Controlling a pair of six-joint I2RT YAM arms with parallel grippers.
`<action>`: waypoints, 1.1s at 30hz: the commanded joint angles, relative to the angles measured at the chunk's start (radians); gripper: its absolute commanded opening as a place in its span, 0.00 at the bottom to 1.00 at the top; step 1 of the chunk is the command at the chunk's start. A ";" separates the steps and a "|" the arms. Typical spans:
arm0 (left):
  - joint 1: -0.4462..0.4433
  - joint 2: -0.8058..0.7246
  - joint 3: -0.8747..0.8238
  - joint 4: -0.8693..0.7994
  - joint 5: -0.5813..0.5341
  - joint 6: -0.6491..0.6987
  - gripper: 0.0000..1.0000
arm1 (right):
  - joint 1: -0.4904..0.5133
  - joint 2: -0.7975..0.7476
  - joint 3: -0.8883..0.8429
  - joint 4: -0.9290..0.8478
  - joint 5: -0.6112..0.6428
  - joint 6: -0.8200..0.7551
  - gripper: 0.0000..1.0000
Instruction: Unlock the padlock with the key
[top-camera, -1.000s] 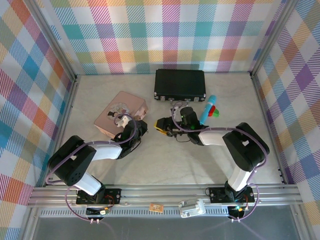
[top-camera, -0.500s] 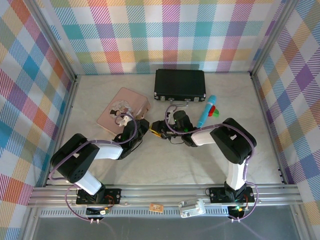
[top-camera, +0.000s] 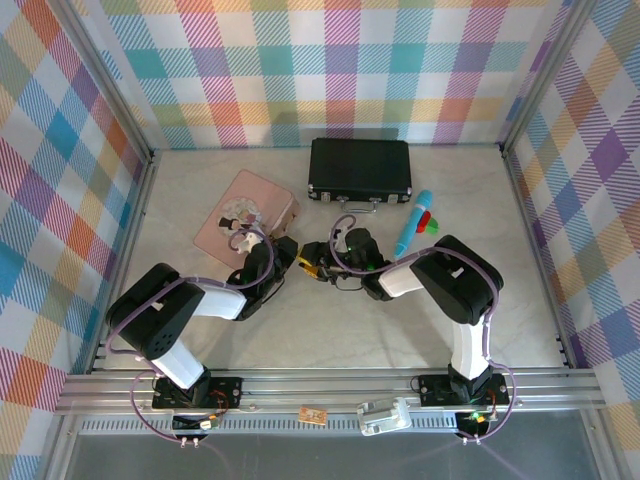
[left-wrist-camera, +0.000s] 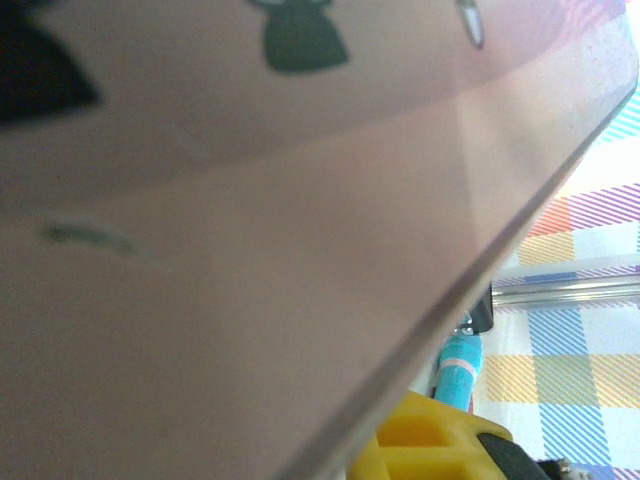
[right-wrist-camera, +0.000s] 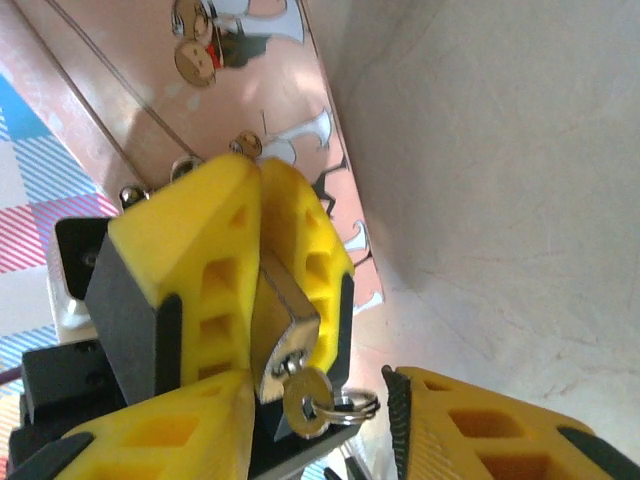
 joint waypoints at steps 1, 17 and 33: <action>-0.002 0.018 -0.003 0.139 0.017 -0.040 0.00 | 0.014 0.024 -0.029 0.155 0.028 0.102 0.40; -0.001 0.020 -0.002 0.137 0.045 -0.045 0.00 | 0.009 0.064 -0.023 0.228 0.076 0.120 0.00; 0.009 0.007 0.052 -0.209 0.088 -0.037 0.03 | -0.025 0.147 0.010 0.123 -0.002 0.013 0.00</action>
